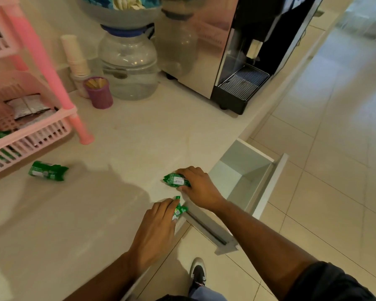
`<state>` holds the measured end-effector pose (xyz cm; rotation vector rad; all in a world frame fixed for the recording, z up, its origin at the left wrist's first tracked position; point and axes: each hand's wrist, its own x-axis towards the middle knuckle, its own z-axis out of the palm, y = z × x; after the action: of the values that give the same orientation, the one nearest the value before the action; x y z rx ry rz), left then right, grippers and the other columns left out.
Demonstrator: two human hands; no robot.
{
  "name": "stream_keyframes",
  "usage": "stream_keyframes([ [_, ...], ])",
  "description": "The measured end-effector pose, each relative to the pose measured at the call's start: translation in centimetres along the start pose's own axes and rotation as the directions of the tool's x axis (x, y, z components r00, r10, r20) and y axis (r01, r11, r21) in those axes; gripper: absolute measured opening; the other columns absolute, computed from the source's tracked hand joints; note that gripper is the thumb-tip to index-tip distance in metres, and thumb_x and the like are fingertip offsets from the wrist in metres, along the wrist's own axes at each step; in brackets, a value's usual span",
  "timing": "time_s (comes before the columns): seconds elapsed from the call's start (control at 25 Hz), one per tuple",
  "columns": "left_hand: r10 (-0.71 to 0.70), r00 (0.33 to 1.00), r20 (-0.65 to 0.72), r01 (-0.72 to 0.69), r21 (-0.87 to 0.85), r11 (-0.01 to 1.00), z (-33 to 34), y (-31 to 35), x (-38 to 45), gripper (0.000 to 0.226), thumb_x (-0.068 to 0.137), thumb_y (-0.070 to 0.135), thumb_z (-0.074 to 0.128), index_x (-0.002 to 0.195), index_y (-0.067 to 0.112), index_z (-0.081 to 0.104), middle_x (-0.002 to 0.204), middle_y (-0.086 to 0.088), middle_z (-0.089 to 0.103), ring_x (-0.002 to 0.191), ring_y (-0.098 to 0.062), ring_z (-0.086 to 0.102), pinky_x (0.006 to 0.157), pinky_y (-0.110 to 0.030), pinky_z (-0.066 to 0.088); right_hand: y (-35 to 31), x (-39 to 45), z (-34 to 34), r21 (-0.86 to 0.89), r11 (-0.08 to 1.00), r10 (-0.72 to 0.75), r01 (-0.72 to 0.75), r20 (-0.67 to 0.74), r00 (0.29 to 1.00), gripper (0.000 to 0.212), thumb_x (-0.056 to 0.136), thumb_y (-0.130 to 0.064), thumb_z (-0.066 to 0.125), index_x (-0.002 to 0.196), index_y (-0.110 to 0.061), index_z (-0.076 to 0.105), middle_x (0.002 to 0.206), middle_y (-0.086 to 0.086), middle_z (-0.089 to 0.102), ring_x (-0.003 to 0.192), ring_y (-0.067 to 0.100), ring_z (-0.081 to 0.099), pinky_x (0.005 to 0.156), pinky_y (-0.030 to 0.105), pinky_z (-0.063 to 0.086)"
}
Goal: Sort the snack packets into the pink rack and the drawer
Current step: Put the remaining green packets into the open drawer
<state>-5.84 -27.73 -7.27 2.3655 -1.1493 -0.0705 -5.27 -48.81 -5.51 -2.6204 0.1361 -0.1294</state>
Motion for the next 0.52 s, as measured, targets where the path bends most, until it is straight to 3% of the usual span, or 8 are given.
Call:
stream_keyframes([
  [0.32,0.117,0.987,0.107,-0.112,-0.045,0.993,5.2,6.5,8.6,0.059,0.091,0.024,0.057,0.147,0.019,0.041,0.136,0.003,0.053,0.119,-0.017,0.050,0.097,-0.035,0.047,12.4,-2.0,-6.7,-0.042,0.992,0.120,-0.119,0.021,0.993,0.044,0.090,-0.032,0.070,0.130,-0.021,0.057,0.115,0.001,0.060,0.100,0.018,0.052,0.085,0.042,0.047],
  [0.52,0.042,0.953,0.301,-0.022,-0.070,0.997,9.9,8.3,12.9,0.063,0.086,0.022,0.056,0.147,0.018,0.039,0.130,0.000,0.053,0.114,-0.019,0.051,0.092,-0.038,0.049,19.2,-2.0,-8.0,-0.176,0.966,0.224,-0.190,0.199,0.954,0.054,0.085,-0.033,0.072,0.134,-0.025,0.051,0.120,-0.001,0.056,0.107,0.015,0.047,0.092,0.040,0.046],
])
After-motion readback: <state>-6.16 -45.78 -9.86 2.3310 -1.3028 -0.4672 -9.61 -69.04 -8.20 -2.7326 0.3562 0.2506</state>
